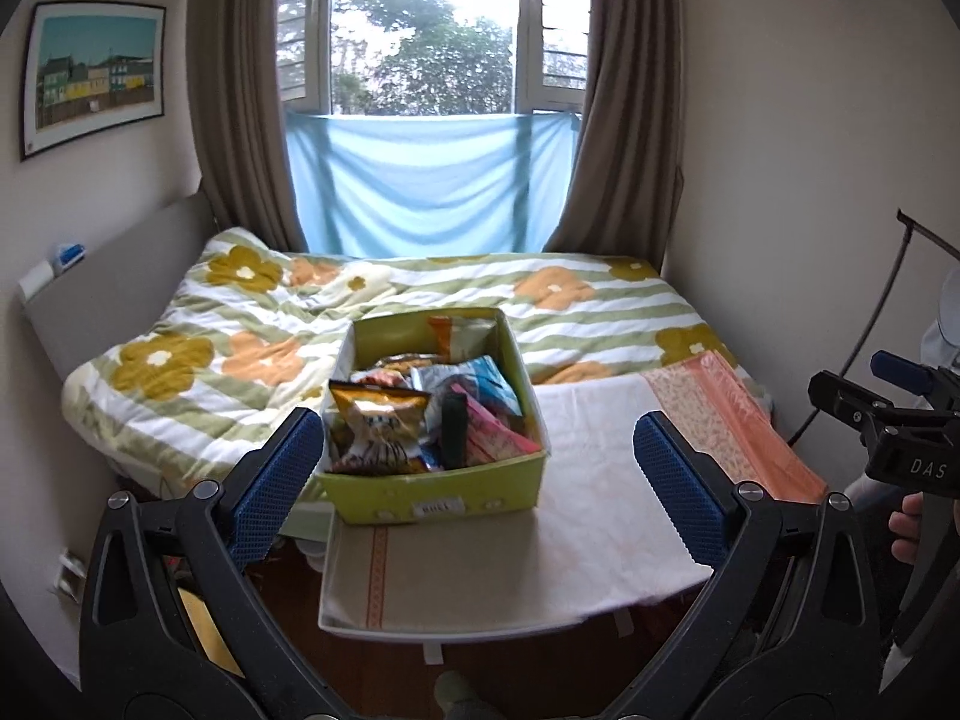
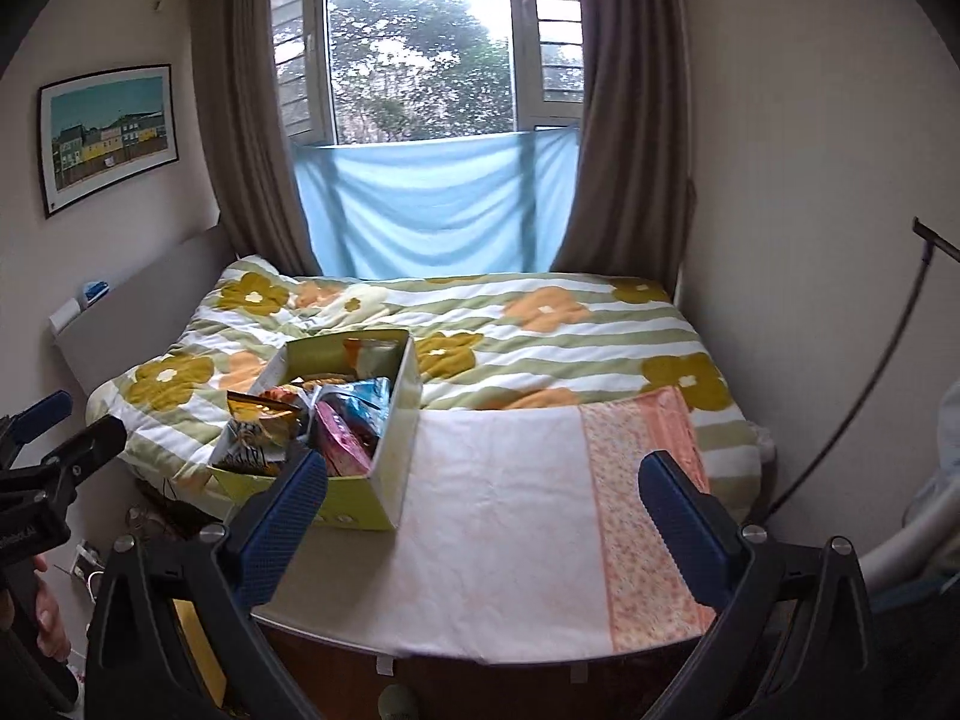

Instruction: Organize snacks

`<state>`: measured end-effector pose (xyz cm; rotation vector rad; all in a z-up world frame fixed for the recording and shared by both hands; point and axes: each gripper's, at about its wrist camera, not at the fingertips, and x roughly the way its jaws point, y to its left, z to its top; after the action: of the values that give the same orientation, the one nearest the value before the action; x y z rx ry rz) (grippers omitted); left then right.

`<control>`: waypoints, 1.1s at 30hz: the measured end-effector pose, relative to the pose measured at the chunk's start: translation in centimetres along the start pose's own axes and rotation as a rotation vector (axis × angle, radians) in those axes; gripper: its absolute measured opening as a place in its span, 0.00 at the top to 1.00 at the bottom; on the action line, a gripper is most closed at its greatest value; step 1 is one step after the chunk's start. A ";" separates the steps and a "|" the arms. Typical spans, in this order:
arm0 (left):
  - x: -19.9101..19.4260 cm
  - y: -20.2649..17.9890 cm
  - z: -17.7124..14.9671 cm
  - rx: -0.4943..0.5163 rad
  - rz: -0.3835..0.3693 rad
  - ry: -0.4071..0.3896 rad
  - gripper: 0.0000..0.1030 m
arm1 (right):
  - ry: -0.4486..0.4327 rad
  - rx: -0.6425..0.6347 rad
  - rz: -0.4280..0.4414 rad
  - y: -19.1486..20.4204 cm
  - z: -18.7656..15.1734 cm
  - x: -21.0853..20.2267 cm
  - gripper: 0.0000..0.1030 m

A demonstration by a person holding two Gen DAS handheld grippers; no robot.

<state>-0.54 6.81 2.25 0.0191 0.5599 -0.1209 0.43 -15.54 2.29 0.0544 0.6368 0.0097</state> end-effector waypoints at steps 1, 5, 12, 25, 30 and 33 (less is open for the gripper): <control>-0.3 -0.3 -0.3 0.000 0.000 0.001 0.00 | -0.003 -0.001 -0.010 -0.2 -0.4 -0.3 0.00; -1.1 -1.0 -1.0 -0.013 -0.014 0.000 0.00 | -0.022 -0.017 -0.040 -0.5 -1.2 -1.4 0.00; -1.8 -1.8 -0.8 -0.009 -0.020 -0.018 0.00 | -0.044 -0.009 -0.049 -1.1 -0.9 -2.2 0.00; -1.5 -2.1 -0.5 0.001 -0.017 -0.018 0.00 | -0.043 -0.003 -0.049 -1.1 -1.1 -1.8 0.00; -1.2 -1.8 -0.4 -0.001 -0.015 -0.006 0.00 | -0.034 -0.001 -0.059 -1.0 -1.2 -1.6 0.00; -1.1 -1.5 -0.3 -0.005 -0.013 -0.006 0.00 | -0.033 0.002 -0.059 -1.1 -1.2 -1.4 0.00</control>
<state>-1.82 5.44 2.65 0.0103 0.5540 -0.1325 -1.47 -16.61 2.07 0.0377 0.6057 -0.0491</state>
